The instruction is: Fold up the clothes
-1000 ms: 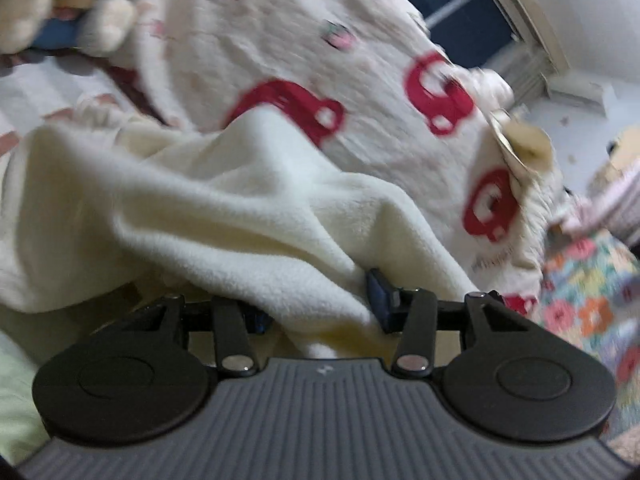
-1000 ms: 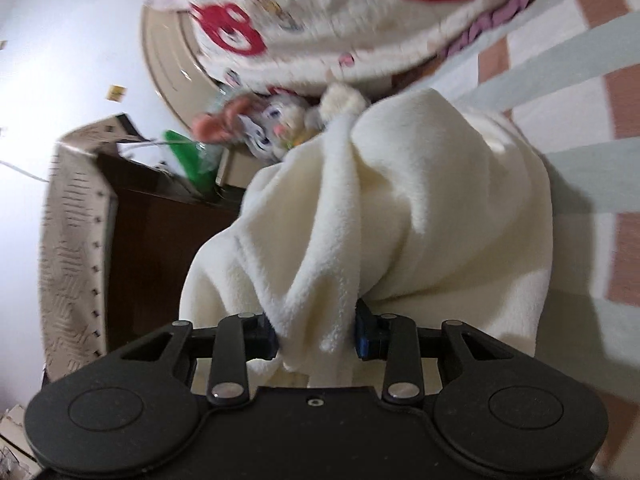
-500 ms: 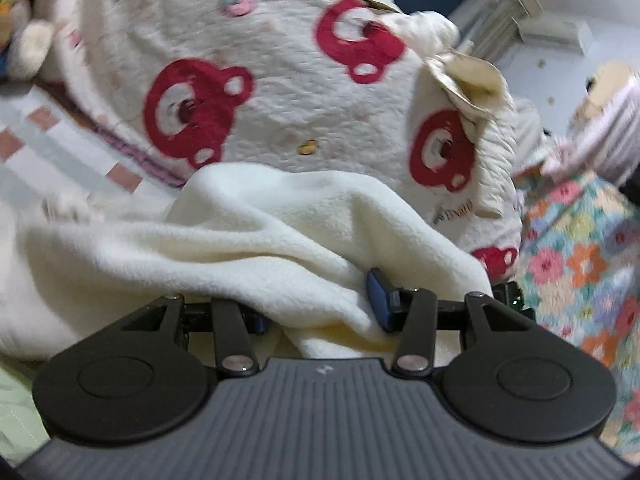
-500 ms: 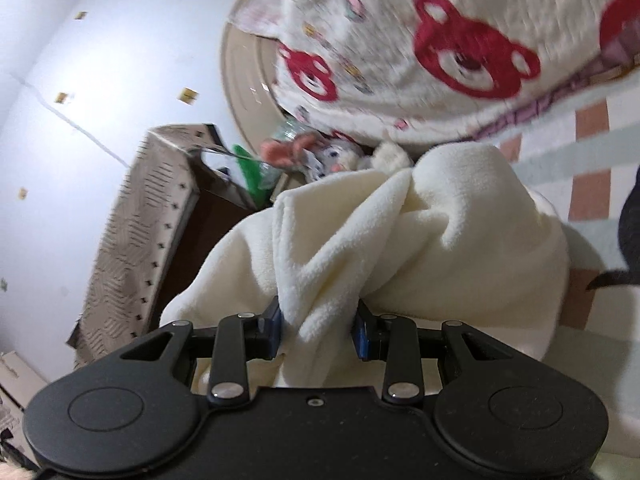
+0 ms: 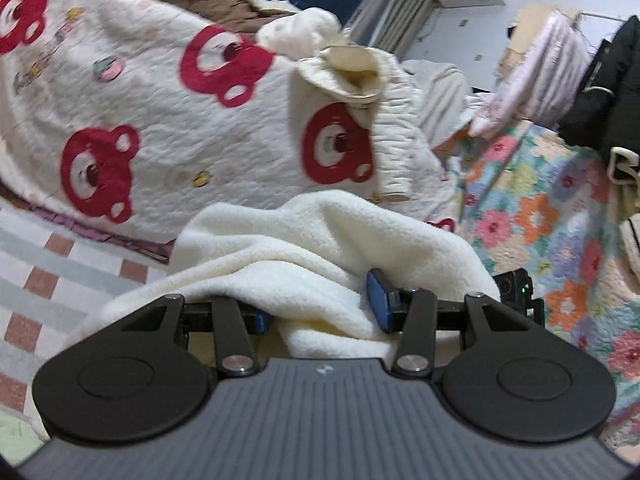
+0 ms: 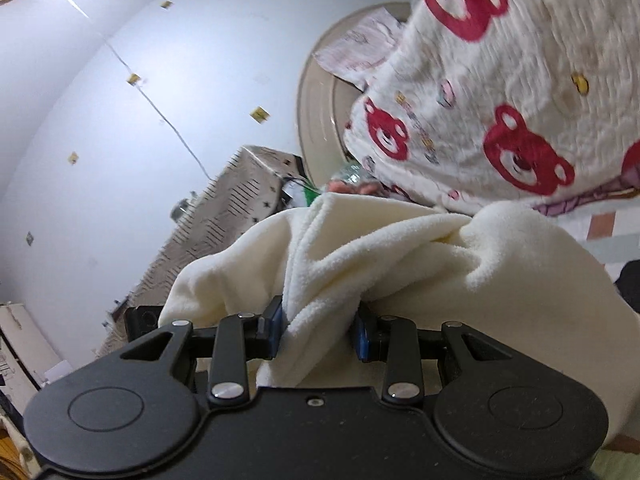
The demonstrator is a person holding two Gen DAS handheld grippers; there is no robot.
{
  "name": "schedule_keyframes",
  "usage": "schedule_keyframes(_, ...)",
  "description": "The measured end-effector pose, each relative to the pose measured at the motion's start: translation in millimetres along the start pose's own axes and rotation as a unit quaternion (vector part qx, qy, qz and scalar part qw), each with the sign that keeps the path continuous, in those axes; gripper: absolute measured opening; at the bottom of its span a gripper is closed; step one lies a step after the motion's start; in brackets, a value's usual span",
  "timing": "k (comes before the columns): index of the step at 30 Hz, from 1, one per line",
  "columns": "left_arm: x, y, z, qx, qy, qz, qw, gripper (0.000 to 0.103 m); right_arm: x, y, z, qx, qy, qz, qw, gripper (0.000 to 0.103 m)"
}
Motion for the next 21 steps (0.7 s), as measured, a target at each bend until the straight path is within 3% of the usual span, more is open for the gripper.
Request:
schedule_keyframes(5,-2,-14,37,-0.042,0.012,-0.007,0.9990,0.044,28,-10,-40,0.041,0.005,0.010,0.999,0.039)
schedule_keyframes(9,-30,-23,32,-0.043,0.022,-0.014,0.9987,0.045,40,-26,-30,0.042,0.010,0.023,0.999,0.039)
schedule_keyframes(12,-85,-20,0,-0.051,-0.017,-0.031,0.9981,0.045,47,-37,7,0.026,0.049,0.037,0.998,0.039)
schedule_keyframes(13,-108,-14,-18,-0.063,-0.052,-0.039,0.9959,0.045,47,-41,30,0.034,0.095,0.044,0.994,0.039)
schedule_keyframes(15,-152,1,-57,-0.094,-0.132,-0.058,0.9852,0.047,50,-50,78,0.056,0.201,0.059,0.976,0.042)
schedule_keyframes(16,-170,9,-74,-0.102,-0.164,-0.068,0.9788,0.048,52,-52,103,0.080,0.267,0.062,0.958,0.043)
schedule_keyframes(18,-191,31,-112,-0.117,-0.225,-0.079,0.9639,0.049,62,-54,152,0.137,0.402,0.064,0.903,0.044)
schedule_keyframes(19,-193,43,-127,-0.116,-0.239,-0.083,0.9605,0.049,70,-52,171,0.153,0.450,0.059,0.878,0.044)
schedule_keyframes(21,-190,67,-151,-0.107,-0.249,-0.090,0.9584,0.053,83,-39,195,0.149,0.464,0.049,0.872,0.044)
Point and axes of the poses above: each gripper's, at about its wrist camera, not at the fingertips, and x roughly against the way its jaws point, z to its right, y to its underside, the point moved 9 cm from there along -x, roughly the way its jaws point, and after that the axes turned 1 degree about x, right-handed, at the moved point
